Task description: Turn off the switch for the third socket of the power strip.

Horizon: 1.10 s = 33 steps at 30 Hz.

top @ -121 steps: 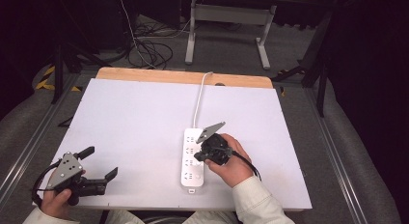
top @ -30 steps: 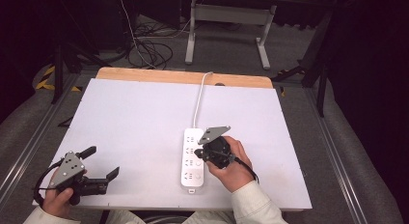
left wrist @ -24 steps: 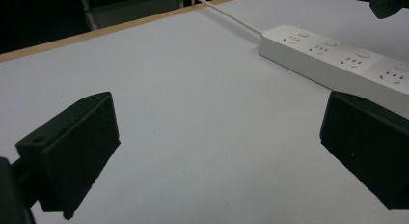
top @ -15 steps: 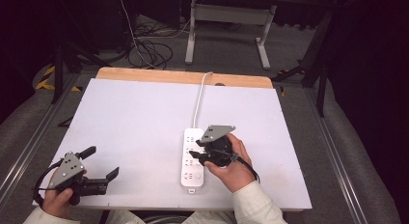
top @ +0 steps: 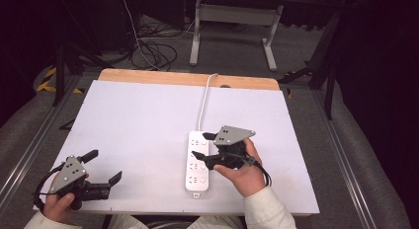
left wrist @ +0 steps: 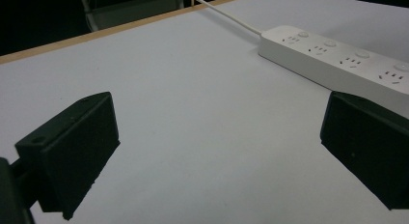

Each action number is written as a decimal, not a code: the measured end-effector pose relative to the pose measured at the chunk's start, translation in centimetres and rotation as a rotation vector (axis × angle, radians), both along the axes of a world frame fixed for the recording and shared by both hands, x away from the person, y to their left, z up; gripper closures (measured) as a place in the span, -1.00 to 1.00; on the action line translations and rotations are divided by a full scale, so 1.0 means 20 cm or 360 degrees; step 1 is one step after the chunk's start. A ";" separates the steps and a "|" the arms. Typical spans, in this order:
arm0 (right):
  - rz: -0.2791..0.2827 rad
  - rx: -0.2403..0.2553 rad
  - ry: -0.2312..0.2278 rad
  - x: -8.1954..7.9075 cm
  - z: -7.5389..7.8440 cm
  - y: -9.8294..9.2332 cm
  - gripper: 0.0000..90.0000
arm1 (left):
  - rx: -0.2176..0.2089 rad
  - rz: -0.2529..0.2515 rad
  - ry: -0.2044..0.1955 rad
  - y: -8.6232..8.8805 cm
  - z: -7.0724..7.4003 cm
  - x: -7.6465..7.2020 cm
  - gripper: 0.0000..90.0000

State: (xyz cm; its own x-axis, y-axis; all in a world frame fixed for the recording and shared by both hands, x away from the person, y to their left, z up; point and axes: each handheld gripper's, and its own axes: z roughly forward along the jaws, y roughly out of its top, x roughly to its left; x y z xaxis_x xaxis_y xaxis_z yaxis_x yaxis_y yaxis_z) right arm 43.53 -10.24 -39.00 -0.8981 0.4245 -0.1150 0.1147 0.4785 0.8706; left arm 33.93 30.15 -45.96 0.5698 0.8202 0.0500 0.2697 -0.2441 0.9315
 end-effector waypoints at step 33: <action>-0.0427 0.0057 0.0335 -0.06 -0.11 -0.63 -0.83 | 0.0002 -0.0020 0.0039 0.00 0.00 0.00 -0.99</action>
